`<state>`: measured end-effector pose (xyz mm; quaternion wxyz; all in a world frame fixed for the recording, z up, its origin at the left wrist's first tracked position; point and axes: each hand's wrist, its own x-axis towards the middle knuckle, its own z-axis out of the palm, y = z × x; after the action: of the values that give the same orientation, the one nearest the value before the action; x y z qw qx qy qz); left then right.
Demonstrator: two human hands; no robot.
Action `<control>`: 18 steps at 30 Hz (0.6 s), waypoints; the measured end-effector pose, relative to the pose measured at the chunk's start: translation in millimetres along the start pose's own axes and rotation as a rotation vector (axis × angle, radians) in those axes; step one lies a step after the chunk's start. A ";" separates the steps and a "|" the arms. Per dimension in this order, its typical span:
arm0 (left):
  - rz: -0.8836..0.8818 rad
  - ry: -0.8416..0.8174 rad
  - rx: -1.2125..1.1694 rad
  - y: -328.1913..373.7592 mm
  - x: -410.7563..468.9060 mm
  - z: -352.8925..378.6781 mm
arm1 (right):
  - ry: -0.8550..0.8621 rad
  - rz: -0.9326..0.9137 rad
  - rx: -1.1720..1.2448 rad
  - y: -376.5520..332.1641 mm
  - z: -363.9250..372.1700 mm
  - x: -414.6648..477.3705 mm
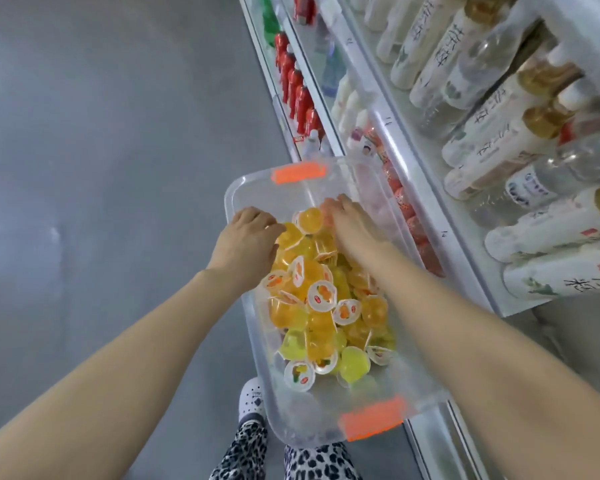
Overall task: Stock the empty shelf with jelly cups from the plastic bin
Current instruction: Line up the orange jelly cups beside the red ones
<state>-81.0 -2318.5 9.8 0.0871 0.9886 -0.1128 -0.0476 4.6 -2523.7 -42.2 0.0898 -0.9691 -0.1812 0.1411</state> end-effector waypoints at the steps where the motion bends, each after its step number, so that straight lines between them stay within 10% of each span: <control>1: 0.002 -0.001 -0.003 0.9 0.1 0.4 | -0.016 0.002 -0.025 0.1 4.4 8.1; 18: -0.020 -0.019 0.046 4.2 2.8 -0.8 | 0.135 -0.014 -0.007 2.4 27.1 6.6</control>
<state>-79.1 -2323.1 11.1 0.0628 0.9910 -0.1048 -0.0554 2.9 -2520.1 -69.8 0.0996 -0.9754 -0.1820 0.0741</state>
